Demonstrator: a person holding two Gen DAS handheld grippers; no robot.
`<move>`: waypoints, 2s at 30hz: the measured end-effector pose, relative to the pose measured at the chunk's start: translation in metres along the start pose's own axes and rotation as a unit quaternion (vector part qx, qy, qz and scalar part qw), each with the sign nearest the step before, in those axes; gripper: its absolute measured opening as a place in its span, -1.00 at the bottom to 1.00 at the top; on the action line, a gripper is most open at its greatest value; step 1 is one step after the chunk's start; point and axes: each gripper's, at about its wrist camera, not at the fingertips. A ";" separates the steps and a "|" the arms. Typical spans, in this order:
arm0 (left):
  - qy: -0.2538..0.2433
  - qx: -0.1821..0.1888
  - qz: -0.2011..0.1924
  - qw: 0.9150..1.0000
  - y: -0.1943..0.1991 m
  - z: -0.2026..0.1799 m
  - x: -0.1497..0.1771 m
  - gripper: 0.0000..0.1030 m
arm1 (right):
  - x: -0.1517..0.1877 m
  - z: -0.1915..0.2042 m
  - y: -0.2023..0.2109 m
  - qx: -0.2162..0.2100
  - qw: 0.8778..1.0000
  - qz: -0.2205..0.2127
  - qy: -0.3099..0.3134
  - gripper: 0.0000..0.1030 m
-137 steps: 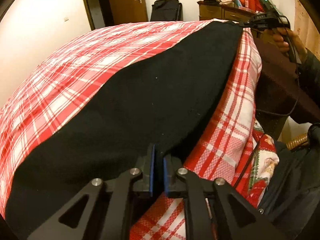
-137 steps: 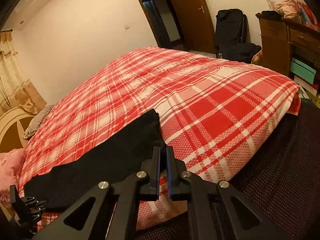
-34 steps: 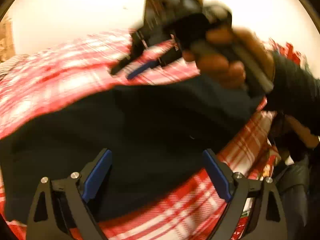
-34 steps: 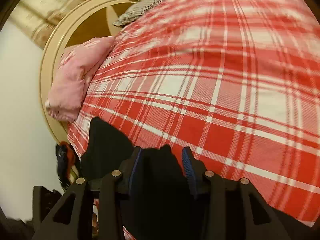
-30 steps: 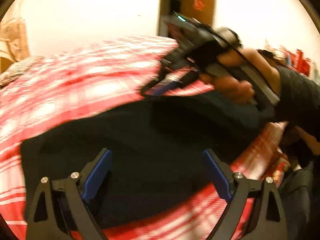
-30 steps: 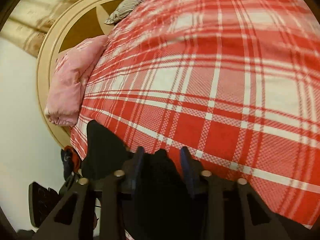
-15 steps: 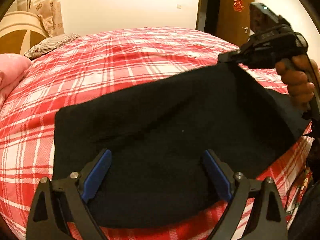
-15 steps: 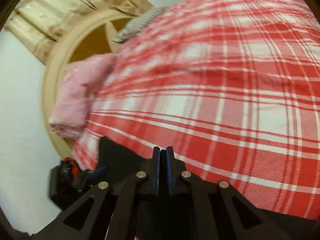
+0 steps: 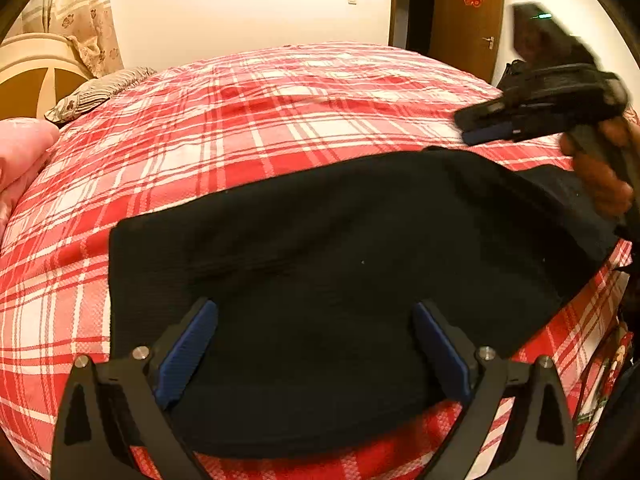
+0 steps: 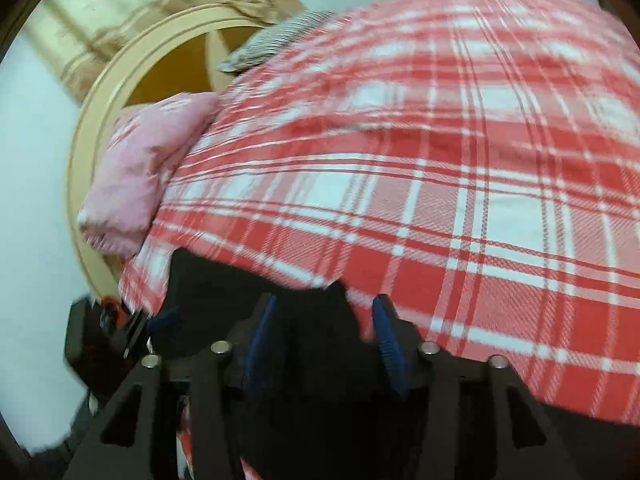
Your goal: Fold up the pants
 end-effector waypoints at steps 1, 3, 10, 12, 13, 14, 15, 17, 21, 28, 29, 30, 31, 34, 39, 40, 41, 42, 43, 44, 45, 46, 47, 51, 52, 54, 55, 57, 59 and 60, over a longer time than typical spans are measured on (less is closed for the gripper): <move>0.000 -0.001 0.001 1.000 0.000 0.000 0.000 0.94 | 0.008 0.010 0.006 -0.003 1.000 0.001 0.020 0.01; 0.002 -0.001 0.004 1.000 0.000 0.000 0.000 0.94 | 0.024 0.029 0.010 -0.012 0.998 0.013 0.058 0.01; -0.001 -0.004 0.009 1.000 0.000 0.000 0.001 0.94 | 0.084 0.061 -0.016 -0.004 0.989 0.075 0.125 0.01; -0.004 -0.004 0.010 1.000 0.000 0.000 0.001 0.94 | 0.099 0.060 -0.020 -0.005 0.988 0.083 0.128 0.01; -0.004 -0.004 0.011 1.000 0.001 0.000 0.002 0.95 | 0.103 0.062 -0.020 -0.004 0.988 0.080 0.133 0.01; -0.004 -0.004 0.011 1.000 0.001 0.000 0.003 0.95 | 0.105 0.062 -0.020 -0.006 0.987 0.086 0.134 0.01; -0.004 -0.004 0.011 1.000 0.002 0.001 0.003 0.95 | 0.106 0.062 -0.019 -0.006 0.987 0.091 0.132 0.02; -0.003 -0.004 0.011 1.000 0.002 0.001 0.003 0.94 | 0.109 0.064 -0.018 -0.009 0.986 0.101 0.134 0.02; 0.015 -0.005 0.009 1.000 0.007 0.003 0.001 0.94 | 0.111 0.068 -0.013 -0.002 0.984 0.099 0.152 0.01; 0.023 0.011 -0.022 0.999 0.031 -0.011 -0.014 0.94 | 0.096 0.018 0.045 0.034 0.996 0.019 0.074 0.01; 0.019 0.016 -0.023 0.999 0.031 -0.016 -0.017 0.95 | 0.096 0.007 0.057 0.044 0.997 0.005 0.061 0.01; 0.015 0.022 -0.023 0.999 0.030 -0.023 -0.021 0.95 | 0.096 -0.004 0.071 0.056 0.997 -0.009 0.049 0.01; 0.008 0.027 -0.023 0.999 0.027 -0.030 -0.026 0.95 | 0.096 -0.015 0.085 0.070 0.997 -0.024 0.037 0.01; -0.014 0.040 -0.022 0.999 0.021 -0.051 -0.036 0.95 | 0.102 -0.041 0.123 0.102 0.993 -0.058 0.003 0.01; -0.044 0.064 -0.013 0.997 0.004 -0.087 -0.050 0.95 | 0.123 -0.089 0.204 0.179 0.975 -0.116 -0.053 0.01; -0.048 0.068 -0.010 0.996 0.001 -0.093 -0.051 0.95 | 0.126 -0.097 0.217 0.193 0.971 -0.124 -0.062 0.01; -0.053 0.072 -0.008 0.996 -0.002 -0.100 -0.053 0.95 | 0.131 -0.109 0.237 0.211 0.965 -0.134 -0.076 0.01; -0.058 0.075 -0.006 0.995 -0.005 -0.109 -0.056 0.94 | 0.136 -0.120 0.253 0.223 0.960 -0.145 -0.088 0.01; -0.061 0.079 -0.006 0.995 -0.007 -0.114 -0.058 0.94 | 0.143 -0.136 0.278 0.241 0.950 -0.164 -0.108 0.01; -0.065 0.082 -0.006 0.994 -0.008 -0.120 -0.060 0.95 | 0.148 -0.149 0.296 0.251 0.944 -0.177 -0.122 0.01; -0.072 0.082 -0.006 0.994 -0.010 -0.127 -0.062 0.95 | 0.154 -0.161 0.315 0.263 0.936 -0.191 -0.139 0.01; -0.076 0.079 -0.007 0.994 -0.011 -0.133 -0.063 0.95 | 0.162 -0.175 0.336 0.275 0.925 -0.206 -0.159 0.01; -0.080 0.077 -0.007 0.994 -0.013 -0.137 -0.063 0.95 | 0.168 -0.187 0.355 0.286 0.916 -0.219 -0.176 0.01; -0.102 0.061 0.003 0.993 -0.025 -0.151 -0.065 0.94 | 0.191 -0.228 0.409 0.330 0.883 -0.249 -0.225 0.01; -0.104 0.057 0.007 0.993 -0.028 -0.152 -0.064 0.94 | 0.194 -0.236 0.416 0.329 0.881 -0.251 -0.230 0.01; -0.102 0.055 0.016 0.993 -0.033 -0.155 -0.064 0.94 | 0.193 -0.256 0.426 0.325 0.882 -0.247 -0.235 0.01; -0.101 0.055 0.020 0.993 -0.036 -0.157 -0.063 0.94 | 0.191 -0.262 0.428 0.323 0.882 -0.244 -0.239 0.01; -0.102 0.051 0.028 0.993 -0.041 -0.160 -0.062 0.94 | 0.185 -0.284 0.427 0.315 0.886 -0.229 -0.250 -0.01; -0.103 0.046 0.032 0.993 -0.045 -0.162 -0.061 0.95 | 0.181 -0.299 0.421 0.316 0.888 -0.220 -0.253 -0.03; -0.102 0.046 0.034 0.993 -0.046 -0.163 -0.060 0.94 | 0.178 -0.306 0.417 0.309 0.892 -0.211 -0.255 -0.10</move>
Point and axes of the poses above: each gripper's, at about its wrist camera, not at the fingertips, and y roughly against the way its jaws point, z to its left, x to its underside, and after that the axes turned 4 degrees about -z, right-handed
